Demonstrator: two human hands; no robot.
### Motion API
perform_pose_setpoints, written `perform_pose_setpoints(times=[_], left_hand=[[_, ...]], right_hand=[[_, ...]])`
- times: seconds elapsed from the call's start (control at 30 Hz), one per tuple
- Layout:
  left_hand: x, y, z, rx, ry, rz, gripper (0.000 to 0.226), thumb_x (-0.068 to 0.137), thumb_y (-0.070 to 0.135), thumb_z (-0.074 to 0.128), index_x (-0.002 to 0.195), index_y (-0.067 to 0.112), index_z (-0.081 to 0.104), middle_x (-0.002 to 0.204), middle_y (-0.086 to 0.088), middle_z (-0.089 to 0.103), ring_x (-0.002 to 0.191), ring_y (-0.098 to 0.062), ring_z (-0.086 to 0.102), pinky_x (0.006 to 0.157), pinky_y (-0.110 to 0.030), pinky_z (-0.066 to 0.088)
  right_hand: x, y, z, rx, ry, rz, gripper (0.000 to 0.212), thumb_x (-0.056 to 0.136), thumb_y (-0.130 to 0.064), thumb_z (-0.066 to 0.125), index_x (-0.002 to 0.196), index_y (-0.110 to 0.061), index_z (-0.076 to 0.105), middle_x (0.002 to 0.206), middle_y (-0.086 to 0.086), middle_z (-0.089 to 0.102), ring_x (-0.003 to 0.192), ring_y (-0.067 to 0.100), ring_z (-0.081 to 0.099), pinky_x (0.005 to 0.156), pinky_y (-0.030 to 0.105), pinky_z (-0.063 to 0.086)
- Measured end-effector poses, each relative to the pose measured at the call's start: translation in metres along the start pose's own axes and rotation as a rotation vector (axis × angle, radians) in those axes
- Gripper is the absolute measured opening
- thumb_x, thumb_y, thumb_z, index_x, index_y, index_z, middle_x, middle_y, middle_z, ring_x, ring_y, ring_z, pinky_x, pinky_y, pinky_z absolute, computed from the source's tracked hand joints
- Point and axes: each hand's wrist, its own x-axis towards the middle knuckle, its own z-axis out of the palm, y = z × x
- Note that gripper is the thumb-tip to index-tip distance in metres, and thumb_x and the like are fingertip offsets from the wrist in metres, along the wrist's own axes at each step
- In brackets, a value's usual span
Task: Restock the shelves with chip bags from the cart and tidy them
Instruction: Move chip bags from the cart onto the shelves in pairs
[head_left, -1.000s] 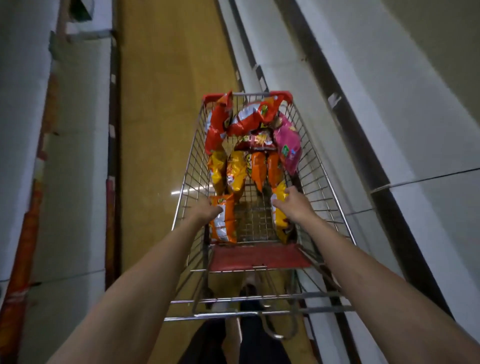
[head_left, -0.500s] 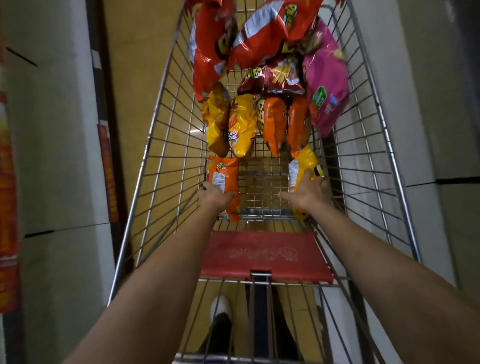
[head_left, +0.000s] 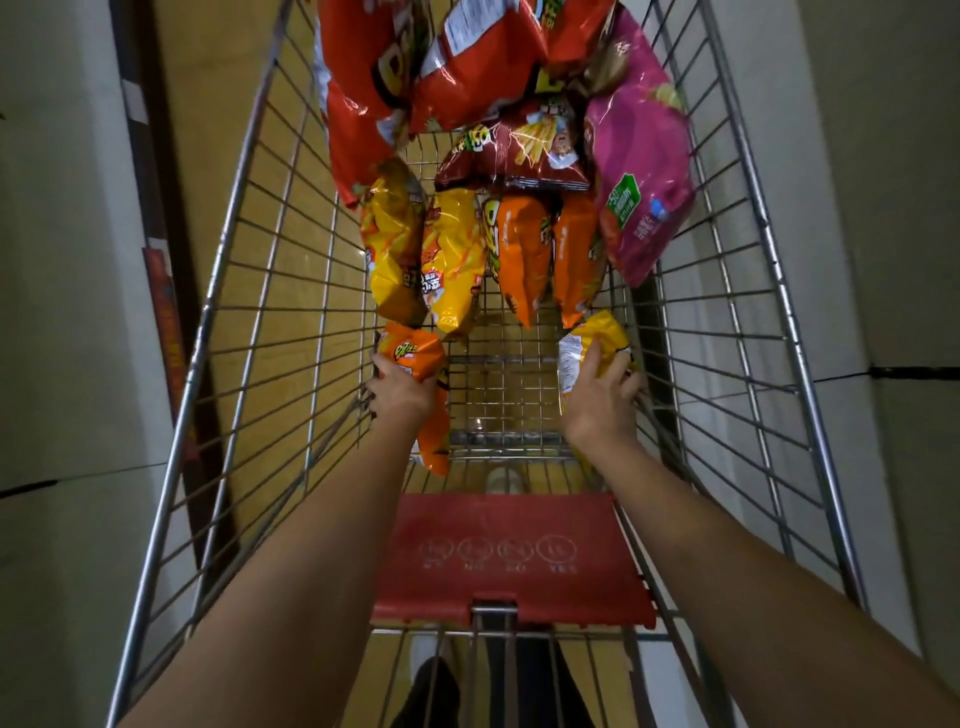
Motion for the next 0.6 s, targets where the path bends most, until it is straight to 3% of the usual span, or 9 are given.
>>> perform_pose_setpoints(times=[0.23,0.43,0.53,0.6], left_hand=[[-0.024,-0.006,-0.038,-0.139,-0.035,0.098,0.073,0.088,0.027,0.067,0.146,0.012,0.026,0.139,-0.020,0.045,0.125,-0.038,0.047,0.099,-0.044,0.042],[-0.070,0.000,-0.079,-0.455,-0.242,0.016,0.057,0.093,0.030,0.059,0.141,0.014,0.033,0.132,-0.014,0.049,0.112,-0.034,0.052,0.081,-0.042,0.039],[-0.088,-0.007,-0.096,-0.472,-0.438,-0.041,0.060,0.088,0.044,0.061,0.137,0.018,0.038,0.128,-0.012,0.051,0.113,-0.035,0.052,0.097,-0.057,0.038],[-0.104,-0.013,-0.110,-0.505,-0.544,-0.034,0.060,0.083,0.049,0.065,0.131,0.018,0.046,0.123,-0.012,0.058,0.113,-0.036,0.055,0.102,-0.063,0.035]], right_hand=[[-0.022,-0.008,-0.022,0.202,0.029,0.063,0.091,0.087,-0.011,0.066,0.152,-0.013,0.001,0.156,0.021,-0.002,0.140,0.043,0.010,0.102,0.046,0.038],[-0.057,-0.018,-0.050,0.440,-0.001,0.148,0.094,0.084,-0.017,0.069,0.152,-0.011,0.004,0.154,0.017,0.006,0.139,0.041,0.020,0.102,0.045,0.039],[-0.080,-0.019,-0.061,0.527,-0.092,0.179,0.095,0.080,-0.023,0.074,0.151,-0.003,0.013,0.155,0.016,0.013,0.139,0.036,0.027,0.104,0.040,0.037],[-0.098,-0.017,-0.066,0.586,-0.130,0.157,0.086,0.069,-0.029,0.078,0.141,-0.002,0.040,0.147,0.019,0.035,0.132,0.035,0.040,0.104,0.039,0.042]])
